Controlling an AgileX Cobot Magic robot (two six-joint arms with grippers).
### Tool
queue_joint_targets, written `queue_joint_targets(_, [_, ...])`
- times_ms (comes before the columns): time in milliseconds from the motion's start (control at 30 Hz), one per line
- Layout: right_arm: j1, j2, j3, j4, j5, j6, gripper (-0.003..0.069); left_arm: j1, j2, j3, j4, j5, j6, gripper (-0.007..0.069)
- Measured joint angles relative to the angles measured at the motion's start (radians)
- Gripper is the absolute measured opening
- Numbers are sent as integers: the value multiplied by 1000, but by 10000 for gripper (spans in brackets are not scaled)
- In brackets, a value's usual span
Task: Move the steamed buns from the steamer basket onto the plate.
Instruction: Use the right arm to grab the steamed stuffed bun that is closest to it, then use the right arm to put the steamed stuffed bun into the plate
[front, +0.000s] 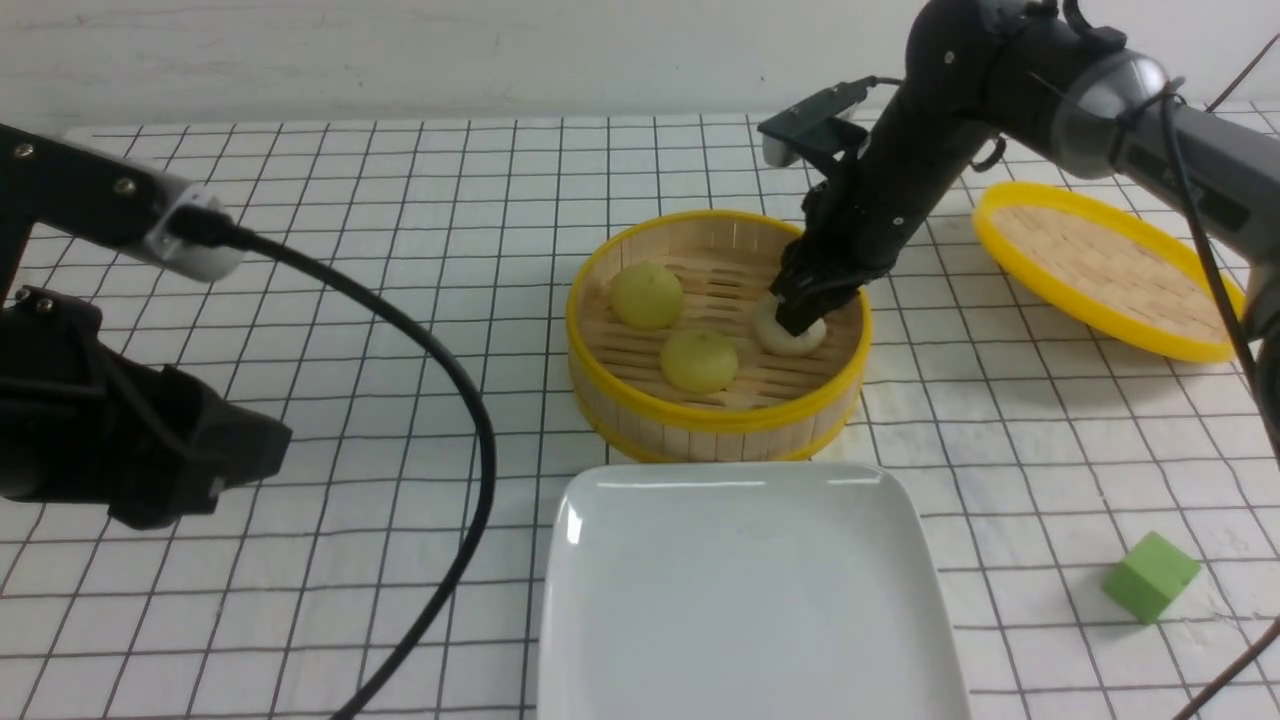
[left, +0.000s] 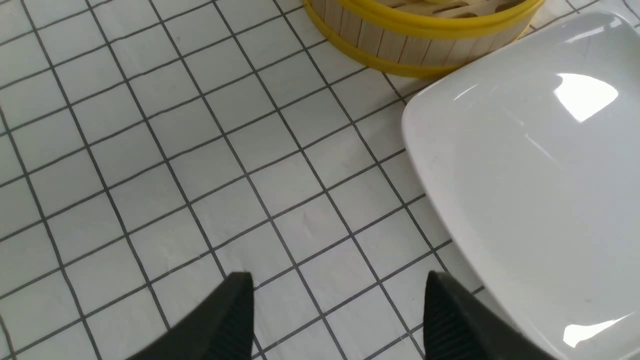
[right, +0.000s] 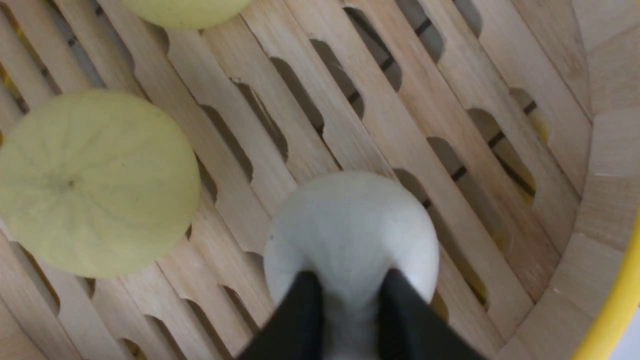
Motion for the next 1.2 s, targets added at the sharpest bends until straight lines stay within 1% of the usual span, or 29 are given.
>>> queue_joint_targets(33, [0, 0, 0, 0, 0, 0, 116, 0, 0, 0, 0, 0, -3, 463])
queue_joint_targets(67, [0, -3, 0, 0, 6, 0, 38, 0, 0, 0, 0, 0, -10, 463])
queue_joint_targets(133, [0, -7, 0, 0, 10, 1, 20, 0, 0, 0, 0, 0, -13, 463])
queue_joint_targets(367, [0, -70, -4, -6, 79, 4, 21, 0, 0, 0, 0, 0, -16, 463])
queue_joint_targets(600, [0, -225, -9, -4, 104, 21, 21, 0, 0, 0, 0, -13, -16, 463])
queue_joint_targets(633, [0, -274, -9, 1, 106, 36, 22, 0, 0, 0, 0, -25, -16, 463])
queue_joint_targets(733, [0, -319, -9, 13, 109, 59, 22, 0, 0, 0, 0, -41, -16, 463])
queue_joint_targets(833, [0, -400, -9, 51, 116, 128, 24, 0, 0, 0, 0, -48, -16, 463])
queue_joint_targets(867, [0, -403, -9, 53, 118, 133, 24, 0, 0, 0, 0, -48, -16, 463])
queue_joint_targets(900, [0, -433, -3, 68, 119, 169, 24, 0, 0, 0, 0, -48, -16, 463])
queue_joint_targets(1033, [1, -528, 66, 87, 119, 248, 25, 0, 0, 0, 0, -49, -16, 454])
queue_joint_targets(1133, [1, -590, 147, 94, 119, 269, 27, 0, 0, 0, 0, -49, -16, 444])
queue_joint_targets(1200, [1, -659, 250, 99, 119, 270, 27, 0, 0, 0, -1, -52, -16, 432])
